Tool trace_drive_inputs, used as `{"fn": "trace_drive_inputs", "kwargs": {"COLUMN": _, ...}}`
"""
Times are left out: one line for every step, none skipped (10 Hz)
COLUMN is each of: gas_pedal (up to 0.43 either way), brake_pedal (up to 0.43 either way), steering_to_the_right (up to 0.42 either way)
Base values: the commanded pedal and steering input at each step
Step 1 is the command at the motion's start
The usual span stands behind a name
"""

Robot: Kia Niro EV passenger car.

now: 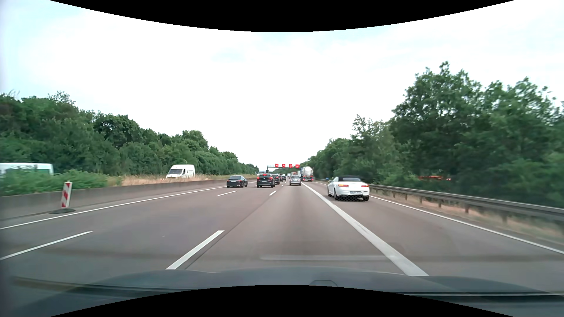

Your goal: Follow the waypoints while adhering to traffic rules and regulations

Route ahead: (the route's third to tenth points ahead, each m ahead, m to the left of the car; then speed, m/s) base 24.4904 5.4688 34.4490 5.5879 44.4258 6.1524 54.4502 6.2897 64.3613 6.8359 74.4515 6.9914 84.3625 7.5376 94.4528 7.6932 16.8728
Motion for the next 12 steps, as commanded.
{"fn": "trace_drive_inputs", "kwargs": {"gas_pedal": 0.0, "brake_pedal": 0.091, "steering_to_the_right": -0.006}}
{"fn": "trace_drive_inputs", "kwargs": {"gas_pedal": 0.0, "brake_pedal": 0.098, "steering_to_the_right": -0.006}}
{"fn": "trace_drive_inputs", "kwargs": {"gas_pedal": 0.0, "brake_pedal": 0.104, "steering_to_the_right": -0.006}}
{"fn": "trace_drive_inputs", "kwargs": {"gas_pedal": 0.0, "brake_pedal": 0.11, "steering_to_the_right": -0.006}}
{"fn": "trace_drive_inputs", "kwargs": {"gas_pedal": 0.0, "brake_pedal": 0.116, "steering_to_the_right": -0.006}}
{"fn": "trace_drive_inputs", "kwargs": {"gas_pedal": 0.0, "brake_pedal": 0.122, "steering_to_the_right": -0.006}}
{"fn": "trace_drive_inputs", "kwargs": {"gas_pedal": 0.0, "brake_pedal": 0.128, "steering_to_the_right": -0.006}}
{"fn": "trace_drive_inputs", "kwargs": {"gas_pedal": 0.0, "brake_pedal": 0.128, "steering_to_the_right": -0.006}}
{"fn": "trace_drive_inputs", "kwargs": {"gas_pedal": 0.0, "brake_pedal": 0.134, "steering_to_the_right": -0.006}}
{"fn": "trace_drive_inputs", "kwargs": {"gas_pedal": 0.0, "brake_pedal": 0.134, "steering_to_the_right": -0.006}}
{"fn": "trace_drive_inputs", "kwargs": {"gas_pedal": 0.0, "brake_pedal": 0.134, "steering_to_the_right": -0.006}}
{"fn": "trace_drive_inputs", "kwargs": {"gas_pedal": 0.0, "brake_pedal": 0.14, "steering_to_the_right": -0.006}}
